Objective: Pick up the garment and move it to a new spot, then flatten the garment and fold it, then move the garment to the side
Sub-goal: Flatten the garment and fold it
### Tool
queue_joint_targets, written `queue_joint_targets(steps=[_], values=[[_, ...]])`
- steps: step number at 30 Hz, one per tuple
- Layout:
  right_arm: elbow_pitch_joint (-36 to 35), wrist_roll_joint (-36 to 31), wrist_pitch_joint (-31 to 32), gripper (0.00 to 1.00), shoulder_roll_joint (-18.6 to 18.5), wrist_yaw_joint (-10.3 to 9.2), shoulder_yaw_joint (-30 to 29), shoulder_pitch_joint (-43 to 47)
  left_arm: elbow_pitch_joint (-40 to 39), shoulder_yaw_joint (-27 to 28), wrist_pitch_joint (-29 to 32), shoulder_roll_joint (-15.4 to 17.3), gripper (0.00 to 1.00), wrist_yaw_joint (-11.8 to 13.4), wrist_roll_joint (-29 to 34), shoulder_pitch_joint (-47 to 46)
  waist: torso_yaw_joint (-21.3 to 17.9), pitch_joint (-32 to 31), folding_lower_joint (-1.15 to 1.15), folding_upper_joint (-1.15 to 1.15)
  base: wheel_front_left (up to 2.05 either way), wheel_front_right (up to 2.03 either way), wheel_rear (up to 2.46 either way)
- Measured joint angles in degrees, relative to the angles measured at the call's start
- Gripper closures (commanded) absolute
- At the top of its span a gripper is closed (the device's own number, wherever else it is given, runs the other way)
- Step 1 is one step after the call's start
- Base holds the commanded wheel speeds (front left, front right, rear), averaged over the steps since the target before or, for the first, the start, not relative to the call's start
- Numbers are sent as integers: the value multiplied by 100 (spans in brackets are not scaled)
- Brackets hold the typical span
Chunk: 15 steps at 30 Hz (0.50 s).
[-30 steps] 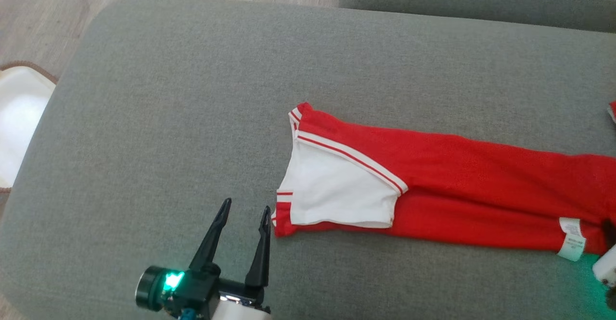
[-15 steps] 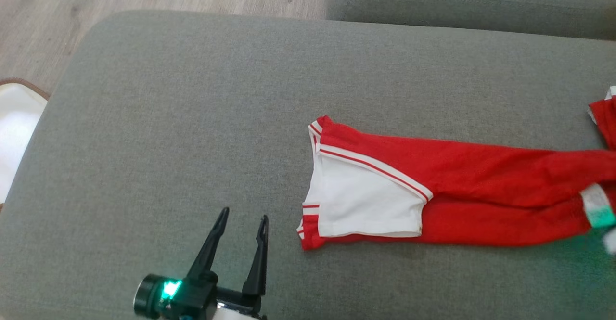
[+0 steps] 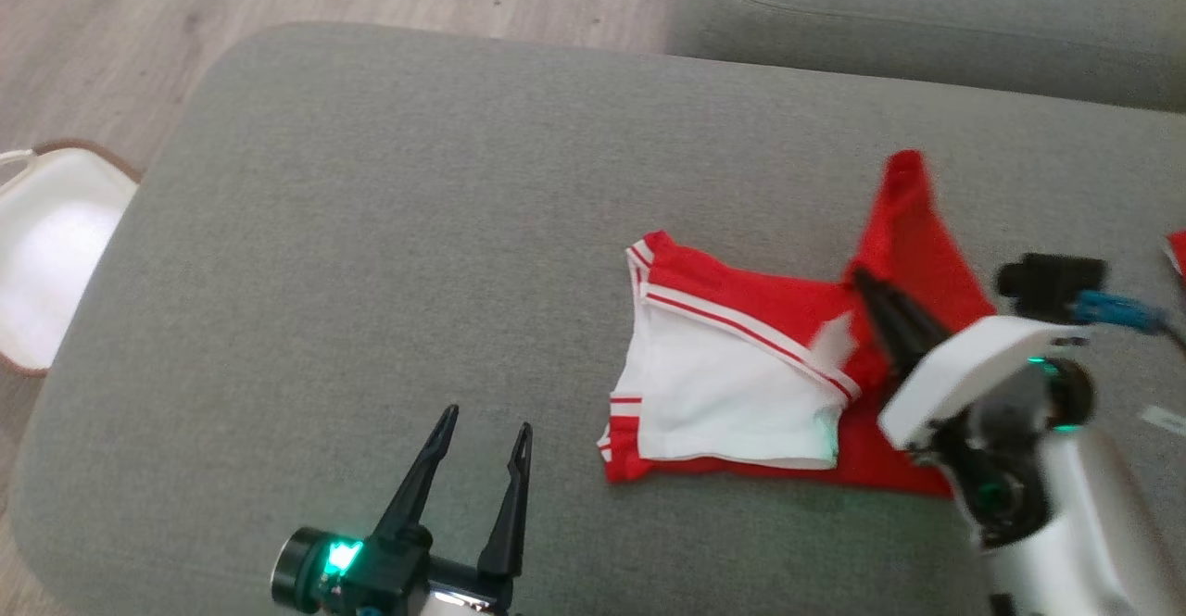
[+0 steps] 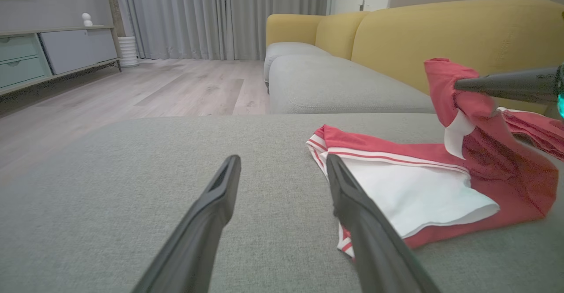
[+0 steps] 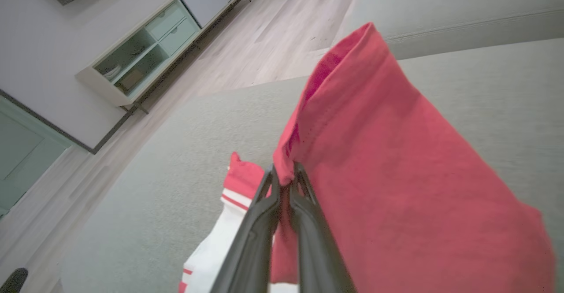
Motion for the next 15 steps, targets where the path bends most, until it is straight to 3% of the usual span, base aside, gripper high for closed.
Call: queue_joint_targets(steps=[8,15], values=[[543,330,-149,100,141,-1,1136,-267,81,3,0,-46,0,-51,20,1,326,-67,0,0,0,0,0],[966,508,-322,100,155,0,1706,-267,102,40,0,-89,0,-55,27,2,502,-45,0,0,0,0,0]])
